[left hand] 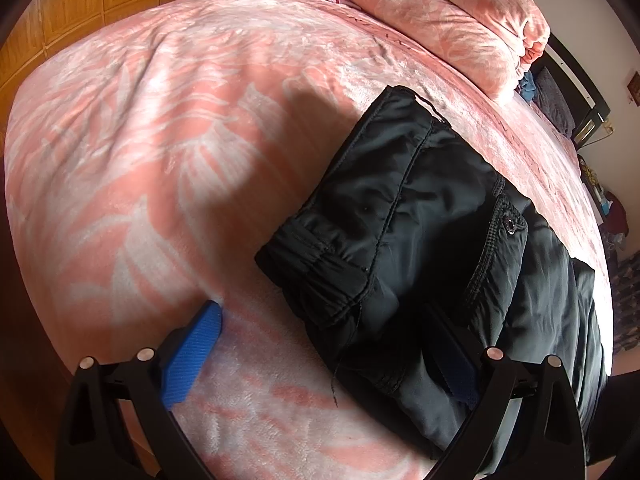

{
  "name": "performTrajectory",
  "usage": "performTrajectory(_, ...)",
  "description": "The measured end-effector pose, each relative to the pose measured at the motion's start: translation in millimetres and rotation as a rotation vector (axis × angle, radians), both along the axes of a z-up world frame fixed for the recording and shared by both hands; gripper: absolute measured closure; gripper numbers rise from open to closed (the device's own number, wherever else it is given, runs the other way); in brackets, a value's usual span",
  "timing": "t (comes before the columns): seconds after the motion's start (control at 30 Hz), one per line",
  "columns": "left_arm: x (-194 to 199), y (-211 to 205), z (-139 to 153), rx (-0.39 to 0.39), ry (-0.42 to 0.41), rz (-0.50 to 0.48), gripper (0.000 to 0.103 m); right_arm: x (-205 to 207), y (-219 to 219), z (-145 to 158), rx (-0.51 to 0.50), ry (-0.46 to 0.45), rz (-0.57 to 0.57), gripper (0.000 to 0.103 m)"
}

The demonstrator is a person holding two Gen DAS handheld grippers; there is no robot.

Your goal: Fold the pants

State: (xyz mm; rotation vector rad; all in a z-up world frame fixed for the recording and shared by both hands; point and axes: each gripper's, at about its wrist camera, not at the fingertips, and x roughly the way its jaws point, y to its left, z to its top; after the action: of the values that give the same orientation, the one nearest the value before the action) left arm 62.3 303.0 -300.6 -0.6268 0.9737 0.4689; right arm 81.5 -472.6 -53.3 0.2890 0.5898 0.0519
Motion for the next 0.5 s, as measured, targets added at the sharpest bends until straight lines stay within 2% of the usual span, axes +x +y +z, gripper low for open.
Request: performTrajectory(0.5, -7.5, -1.5, 0.3, -0.015, -0.024, 0.004, 0.004, 6.2, 40.9, 12.0, -0.102, 0.011, 0.047, 0.090)
